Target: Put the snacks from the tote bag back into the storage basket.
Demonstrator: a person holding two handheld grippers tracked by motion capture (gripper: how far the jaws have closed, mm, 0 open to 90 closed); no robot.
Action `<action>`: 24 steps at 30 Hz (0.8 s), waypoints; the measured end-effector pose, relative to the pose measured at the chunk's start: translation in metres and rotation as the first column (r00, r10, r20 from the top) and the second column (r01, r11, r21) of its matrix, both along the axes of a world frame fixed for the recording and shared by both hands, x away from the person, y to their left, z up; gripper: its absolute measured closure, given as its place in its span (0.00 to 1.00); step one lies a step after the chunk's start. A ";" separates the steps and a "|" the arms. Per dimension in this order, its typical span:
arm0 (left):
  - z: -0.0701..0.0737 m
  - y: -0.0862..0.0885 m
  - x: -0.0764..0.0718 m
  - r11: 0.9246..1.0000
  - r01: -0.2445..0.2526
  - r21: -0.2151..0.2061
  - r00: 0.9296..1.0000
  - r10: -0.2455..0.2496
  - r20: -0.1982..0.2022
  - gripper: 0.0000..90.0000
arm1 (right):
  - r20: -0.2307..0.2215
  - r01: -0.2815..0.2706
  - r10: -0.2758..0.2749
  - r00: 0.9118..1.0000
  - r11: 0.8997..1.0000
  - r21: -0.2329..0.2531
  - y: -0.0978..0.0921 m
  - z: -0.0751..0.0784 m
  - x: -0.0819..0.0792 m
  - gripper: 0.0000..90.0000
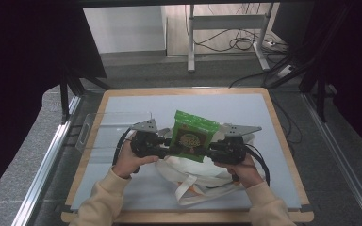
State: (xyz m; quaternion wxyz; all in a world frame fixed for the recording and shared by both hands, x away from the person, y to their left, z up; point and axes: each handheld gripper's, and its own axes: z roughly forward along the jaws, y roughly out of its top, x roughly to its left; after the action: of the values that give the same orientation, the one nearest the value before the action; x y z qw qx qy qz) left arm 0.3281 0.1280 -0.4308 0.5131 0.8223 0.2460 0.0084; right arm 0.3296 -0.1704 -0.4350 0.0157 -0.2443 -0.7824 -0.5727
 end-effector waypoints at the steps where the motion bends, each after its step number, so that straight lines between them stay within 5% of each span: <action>1: 0.000 0.001 0.000 1.000 -0.010 -0.002 1.000 0.010 -0.001 0.60 | -0.002 0.004 -0.004 1.000 1.000 0.000 -0.001 0.000 0.000 0.80; 12: 0.004 0.010 -0.003 0.998 -0.056 0.016 0.998 0.056 0.028 0.43 | 0.032 0.050 -0.048 0.998 0.997 -0.067 -0.010 0.005 0.000 0.80; 24: 0.003 0.009 -0.007 0.995 -0.084 0.060 0.995 0.081 0.052 0.40 | 0.094 0.062 -0.043 0.995 0.974 -0.217 -0.011 0.007 0.005 0.80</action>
State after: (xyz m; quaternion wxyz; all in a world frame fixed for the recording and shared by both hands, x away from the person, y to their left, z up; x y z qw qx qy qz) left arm 0.3214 0.1369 -0.4275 0.4924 0.8265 0.2666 0.0575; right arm 0.3350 -0.1816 -0.4281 -0.0613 -0.2396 -0.8342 -0.4930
